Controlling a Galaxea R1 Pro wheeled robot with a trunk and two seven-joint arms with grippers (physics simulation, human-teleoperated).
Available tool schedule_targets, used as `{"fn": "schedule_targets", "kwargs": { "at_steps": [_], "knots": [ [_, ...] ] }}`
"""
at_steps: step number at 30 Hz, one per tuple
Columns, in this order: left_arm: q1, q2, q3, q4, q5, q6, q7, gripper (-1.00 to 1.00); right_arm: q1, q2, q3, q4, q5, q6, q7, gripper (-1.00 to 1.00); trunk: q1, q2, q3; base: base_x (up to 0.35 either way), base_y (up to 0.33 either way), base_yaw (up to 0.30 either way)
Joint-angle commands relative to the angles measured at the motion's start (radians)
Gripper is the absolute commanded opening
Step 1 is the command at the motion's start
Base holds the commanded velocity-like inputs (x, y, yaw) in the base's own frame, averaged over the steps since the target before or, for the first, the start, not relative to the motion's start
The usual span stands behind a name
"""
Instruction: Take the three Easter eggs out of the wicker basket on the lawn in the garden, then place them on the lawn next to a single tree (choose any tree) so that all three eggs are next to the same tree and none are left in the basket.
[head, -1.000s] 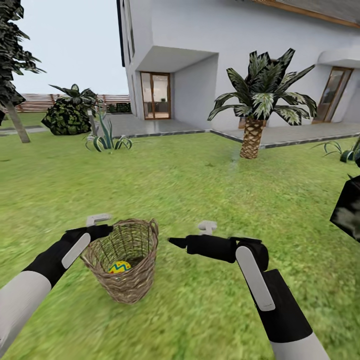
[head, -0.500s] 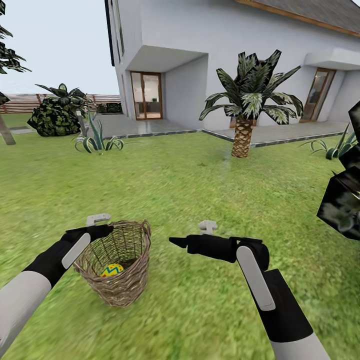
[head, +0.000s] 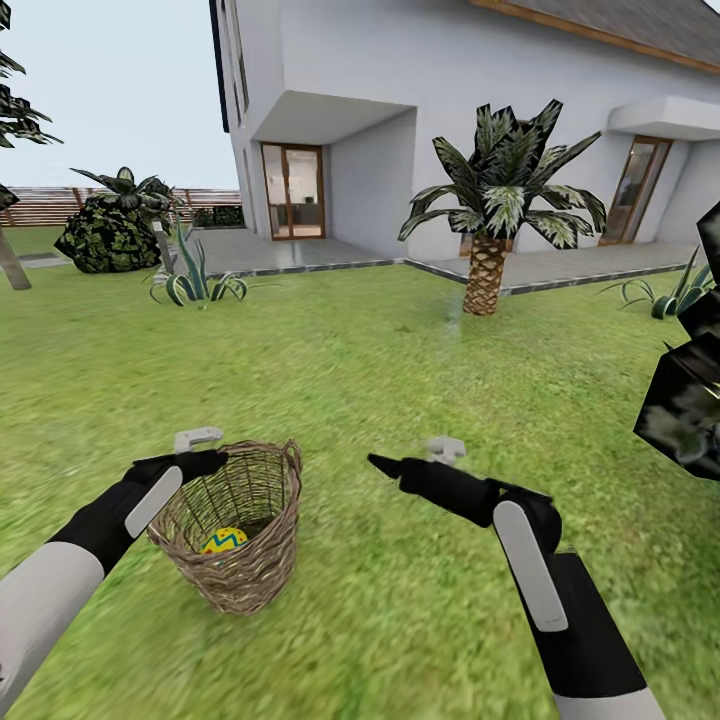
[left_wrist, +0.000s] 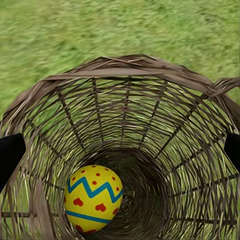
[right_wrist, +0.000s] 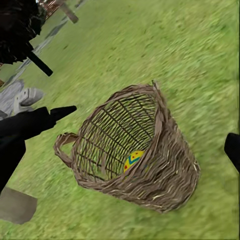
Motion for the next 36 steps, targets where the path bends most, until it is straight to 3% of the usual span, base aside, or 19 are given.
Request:
{"fn": "schedule_targets", "kwargs": {
  "at_steps": [1, 8, 13, 16, 19, 23, 28, 36],
  "knots": [
    [-0.001, 0.001, -0.006, -0.002, 0.010, 0.002, 0.009, 1.00, 0.003, 0.000, -0.004, -0.001, 0.007, -0.014, 0.007, 1.00, 0.000, 0.000, -0.001, 0.000, 0.000, 0.000],
    [-0.001, -0.001, -0.005, -0.003, 0.012, 0.093, 0.009, 1.00, 0.031, -0.001, -0.056, -0.001, 0.007, -0.100, -0.007, 1.00, 0.000, 0.000, -0.001, 0.000, 0.000, 0.000],
    [-0.001, -0.001, -0.005, -0.003, 0.013, 0.115, 0.009, 1.00, 0.040, 0.001, -0.065, -0.001, 0.002, -0.121, 0.001, 1.00, 0.000, 0.000, -0.001, 0.000, 0.000, 0.000],
    [-0.001, -0.001, -0.005, -0.004, 0.013, 0.118, 0.009, 1.00, 0.042, 0.001, -0.065, -0.001, -0.002, -0.119, 0.048, 1.00, 0.000, 0.000, -0.001, 0.000, 0.000, 0.000],
    [-0.001, -0.001, -0.005, -0.004, 0.013, 0.125, 0.009, 1.00, 0.042, 0.001, -0.074, -0.002, -0.007, -0.103, 0.151, 1.00, 0.000, 0.000, -0.001, 0.000, 0.000, 0.000],
    [-0.001, -0.001, -0.005, -0.004, 0.013, 0.134, 0.009, 1.00, 0.043, 0.004, -0.125, -0.002, -0.009, -0.035, 0.284, 1.00, 0.000, 0.000, -0.001, 0.000, 0.000, 0.000],
    [-0.001, -0.001, -0.005, -0.004, 0.013, 0.144, 0.009, 1.00, 0.043, 0.002, -0.158, -0.002, -0.009, -0.016, 0.393, 1.00, 0.000, 0.000, -0.001, 0.000, 0.000, 0.000],
    [-0.001, -0.001, -0.005, -0.004, 0.013, 0.179, 0.009, 1.00, 0.045, 0.003, -0.175, -0.002, -0.010, -0.010, 0.453, 1.00, 0.000, 0.000, -0.001, 0.000, 0.000, 0.000]
  ]
}}
